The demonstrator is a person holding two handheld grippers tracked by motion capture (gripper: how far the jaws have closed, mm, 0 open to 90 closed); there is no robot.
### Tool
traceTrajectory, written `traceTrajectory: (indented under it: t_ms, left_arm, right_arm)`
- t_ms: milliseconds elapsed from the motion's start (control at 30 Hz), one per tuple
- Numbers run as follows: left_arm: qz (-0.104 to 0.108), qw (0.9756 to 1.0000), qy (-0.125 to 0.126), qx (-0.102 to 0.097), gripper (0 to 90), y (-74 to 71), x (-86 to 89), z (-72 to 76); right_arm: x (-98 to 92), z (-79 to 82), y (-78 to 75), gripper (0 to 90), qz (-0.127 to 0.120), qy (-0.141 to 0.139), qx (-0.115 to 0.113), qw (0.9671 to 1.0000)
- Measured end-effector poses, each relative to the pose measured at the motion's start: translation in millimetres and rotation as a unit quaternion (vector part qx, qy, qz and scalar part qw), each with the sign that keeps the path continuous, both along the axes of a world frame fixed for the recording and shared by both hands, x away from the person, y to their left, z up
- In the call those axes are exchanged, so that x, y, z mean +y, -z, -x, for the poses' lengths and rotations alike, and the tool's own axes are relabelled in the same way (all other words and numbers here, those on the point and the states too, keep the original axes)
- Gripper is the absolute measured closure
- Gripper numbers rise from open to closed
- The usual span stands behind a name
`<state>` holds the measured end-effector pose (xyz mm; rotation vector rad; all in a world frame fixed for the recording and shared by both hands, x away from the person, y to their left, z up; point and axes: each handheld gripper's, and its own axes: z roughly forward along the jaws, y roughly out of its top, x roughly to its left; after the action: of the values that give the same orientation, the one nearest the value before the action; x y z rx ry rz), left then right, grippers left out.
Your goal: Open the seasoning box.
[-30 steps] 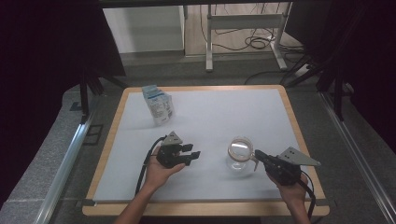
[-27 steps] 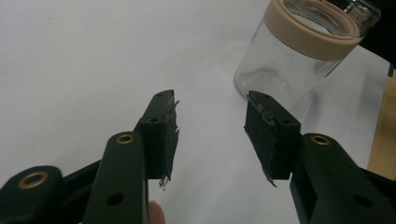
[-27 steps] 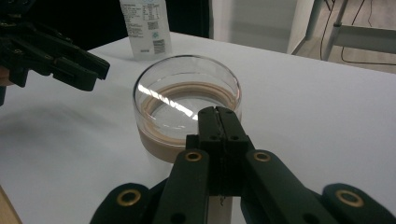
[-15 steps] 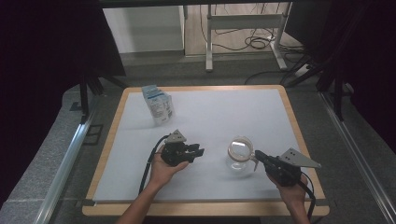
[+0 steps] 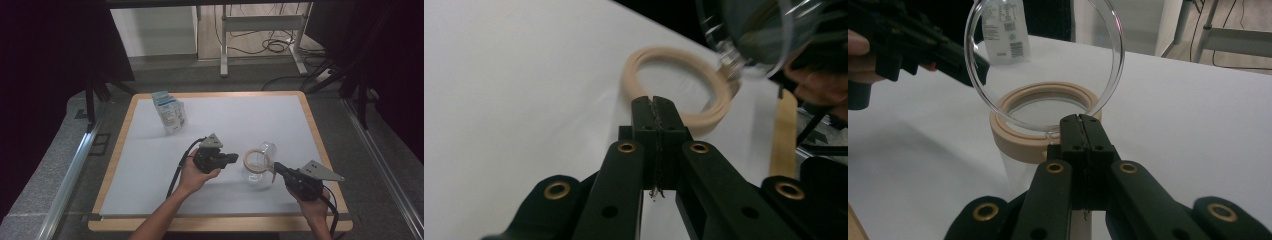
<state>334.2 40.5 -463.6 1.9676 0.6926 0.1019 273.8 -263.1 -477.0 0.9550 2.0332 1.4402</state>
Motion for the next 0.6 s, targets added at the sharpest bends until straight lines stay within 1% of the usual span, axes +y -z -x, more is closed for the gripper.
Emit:
traceTrajectory:
  t_ms: [100, 133, 233, 300, 500, 567, 600]
  left_arm:
    - [0.001, 0.9998, 0.016, -0.014, 90.0, -11.3, -16.4, 2.2]
    - [0.001, 0.9996, 0.023, -0.018, 90.0, -15.5, -24.5, 3.2]
    - [-0.005, 0.9993, 0.030, -0.023, 90.0, -19.9, -36.0, 3.9]
    - [-0.003, 0.9991, 0.036, -0.023, 90.0, -22.3, -42.0, 4.4]
    - [-0.009, 0.9982, 0.049, -0.035, 90.0, -28.3, -53.8, 9.6]
    - [-0.010, 0.9979, 0.052, -0.036, 90.0, -29.9, -56.7, 10.6]
    - [-0.009, 0.9979, 0.054, -0.036, 90.0, -30.7, -58.1, 10.8]
  right_arm:
    - [-0.1, 0.0, 0.3, 90.0, 0.000, 0.000, -0.001, 1.0000]
    - [-0.5, -0.1, 0.3, 90.0, -0.001, 0.000, 0.000, 1.0000]
    - [-0.7, -0.1, 0.8, 90.0, -0.001, -0.001, -0.001, 1.0000]
    - [-0.5, -0.1, 0.9, 90.0, -0.001, 0.000, -0.002, 1.0000]
    - [-0.3, 0.9, 0.6, 90.0, 0.002, 0.000, -0.004, 1.0000]
    - [-1.0, 2.3, 0.8, 90.0, -0.001, 0.002, -0.003, 1.0000]
    - [-2.1, 5.7, 0.6, 90.0, -0.001, 0.005, -0.003, 1.0000]
